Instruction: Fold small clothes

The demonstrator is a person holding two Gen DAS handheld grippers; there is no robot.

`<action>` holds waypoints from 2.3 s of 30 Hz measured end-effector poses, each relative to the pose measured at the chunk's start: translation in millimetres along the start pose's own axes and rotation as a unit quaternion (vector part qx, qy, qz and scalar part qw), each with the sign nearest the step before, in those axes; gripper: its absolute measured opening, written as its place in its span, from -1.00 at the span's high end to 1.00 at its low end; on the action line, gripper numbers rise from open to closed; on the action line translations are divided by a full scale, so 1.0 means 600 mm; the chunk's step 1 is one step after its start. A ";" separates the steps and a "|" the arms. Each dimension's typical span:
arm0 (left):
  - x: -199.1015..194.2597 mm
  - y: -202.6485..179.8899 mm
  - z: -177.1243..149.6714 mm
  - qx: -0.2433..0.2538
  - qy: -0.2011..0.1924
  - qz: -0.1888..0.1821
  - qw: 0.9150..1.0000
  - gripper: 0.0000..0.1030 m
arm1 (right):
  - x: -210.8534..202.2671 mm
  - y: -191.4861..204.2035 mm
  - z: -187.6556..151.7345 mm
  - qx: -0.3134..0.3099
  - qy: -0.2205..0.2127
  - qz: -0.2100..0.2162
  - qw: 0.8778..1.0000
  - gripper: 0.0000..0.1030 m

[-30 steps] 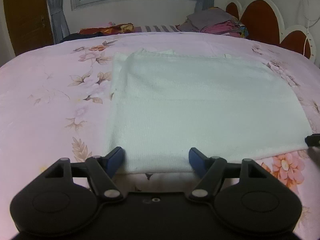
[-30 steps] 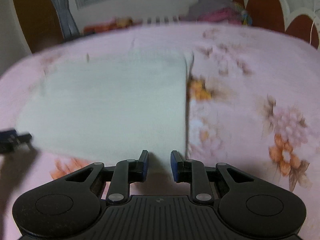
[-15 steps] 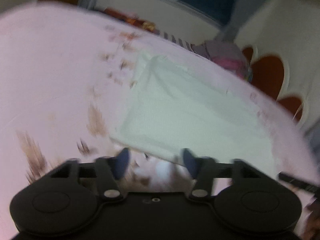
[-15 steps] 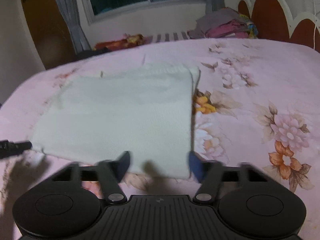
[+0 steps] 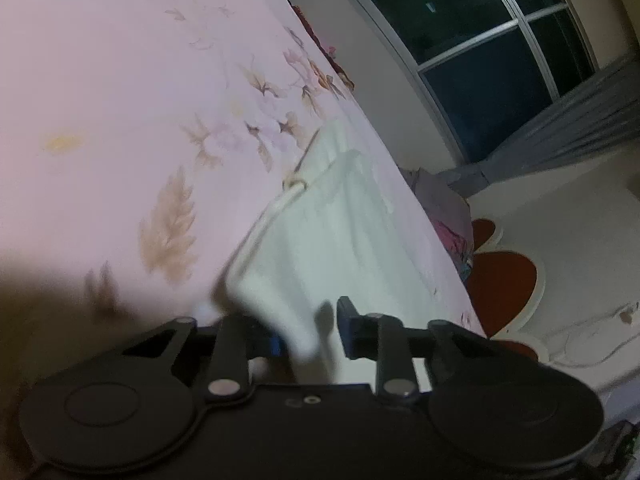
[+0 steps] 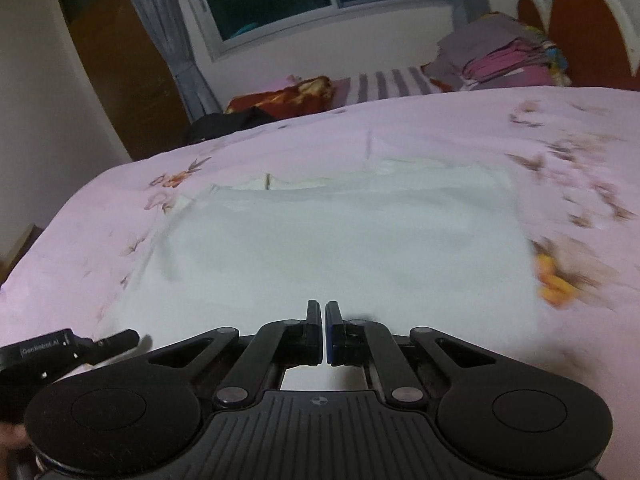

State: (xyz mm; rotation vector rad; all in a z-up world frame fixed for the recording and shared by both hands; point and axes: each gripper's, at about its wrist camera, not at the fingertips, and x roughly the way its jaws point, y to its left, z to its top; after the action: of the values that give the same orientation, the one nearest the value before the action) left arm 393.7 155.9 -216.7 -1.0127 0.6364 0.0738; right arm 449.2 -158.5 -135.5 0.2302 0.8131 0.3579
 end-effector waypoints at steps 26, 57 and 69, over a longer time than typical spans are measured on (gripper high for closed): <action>-0.011 -0.227 -0.037 0.211 0.001 -0.001 0.977 0.87 | 0.029 -0.112 0.037 0.126 -0.014 0.041 0.991 1.00; 0.151 -0.354 -0.135 0.361 0.146 0.036 0.920 -0.26 | -0.061 -0.356 0.028 0.212 0.006 0.039 0.976 -0.36; 0.156 -0.227 -0.104 0.266 0.124 0.012 0.956 0.26 | -0.036 -0.235 0.068 0.066 -0.024 0.049 0.996 0.67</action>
State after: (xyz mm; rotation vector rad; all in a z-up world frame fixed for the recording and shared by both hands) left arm 488.0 9.8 -184.4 -0.4941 0.8410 -0.1994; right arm 497.3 -298.7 -141.0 0.4026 0.7802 0.3901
